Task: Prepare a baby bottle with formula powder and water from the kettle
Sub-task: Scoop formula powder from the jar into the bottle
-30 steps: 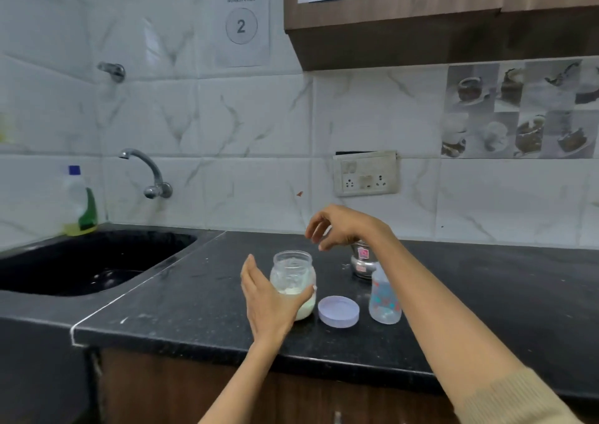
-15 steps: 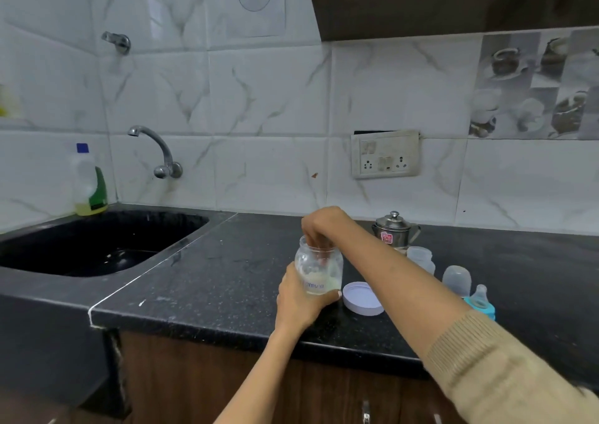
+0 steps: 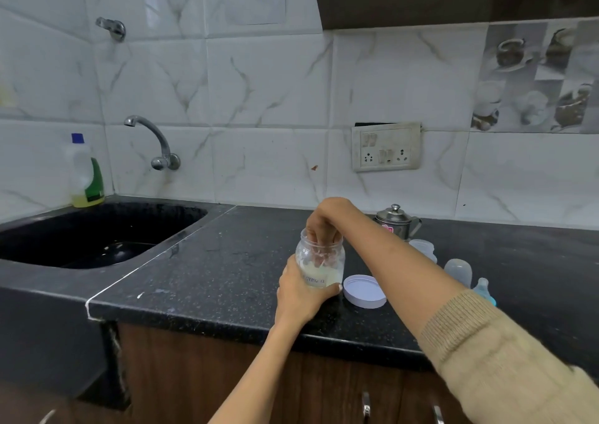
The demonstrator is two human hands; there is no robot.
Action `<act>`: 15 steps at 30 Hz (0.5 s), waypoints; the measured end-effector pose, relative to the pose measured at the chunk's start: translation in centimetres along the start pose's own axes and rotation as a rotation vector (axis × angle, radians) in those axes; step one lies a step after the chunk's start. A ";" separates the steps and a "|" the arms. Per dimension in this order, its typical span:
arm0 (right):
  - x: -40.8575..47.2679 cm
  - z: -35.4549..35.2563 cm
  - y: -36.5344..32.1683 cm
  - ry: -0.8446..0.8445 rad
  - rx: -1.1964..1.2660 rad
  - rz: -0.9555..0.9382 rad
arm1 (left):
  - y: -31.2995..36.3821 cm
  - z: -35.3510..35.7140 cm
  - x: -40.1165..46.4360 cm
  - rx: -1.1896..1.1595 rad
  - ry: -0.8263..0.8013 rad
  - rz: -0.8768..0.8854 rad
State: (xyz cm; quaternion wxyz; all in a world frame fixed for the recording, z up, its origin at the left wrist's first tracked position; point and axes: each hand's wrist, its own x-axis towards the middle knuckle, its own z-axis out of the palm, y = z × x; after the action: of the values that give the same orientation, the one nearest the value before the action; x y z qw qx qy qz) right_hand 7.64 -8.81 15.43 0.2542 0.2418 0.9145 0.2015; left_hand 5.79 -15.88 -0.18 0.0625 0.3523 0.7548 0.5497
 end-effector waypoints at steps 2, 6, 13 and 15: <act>0.2 0.1 0.2 0.030 0.037 -0.010 | -0.1 0.0 0.1 0.004 0.005 -0.001; 0.2 0.1 0.0 0.103 0.056 -0.012 | -0.1 0.1 0.1 0.008 0.011 -0.014; 1.0 0.3 -0.4 0.126 0.076 -0.005 | -0.2 0.1 0.1 0.000 0.022 -0.019; 1.1 0.4 -0.1 0.089 0.098 -0.030 | -0.2 0.1 0.1 0.004 0.019 -0.015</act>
State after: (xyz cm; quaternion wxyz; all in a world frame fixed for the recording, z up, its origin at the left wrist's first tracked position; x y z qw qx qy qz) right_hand 6.99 -8.17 14.65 0.2042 0.2312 0.9371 0.1632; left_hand 5.65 -15.78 -0.36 0.0589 0.3413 0.7591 0.5512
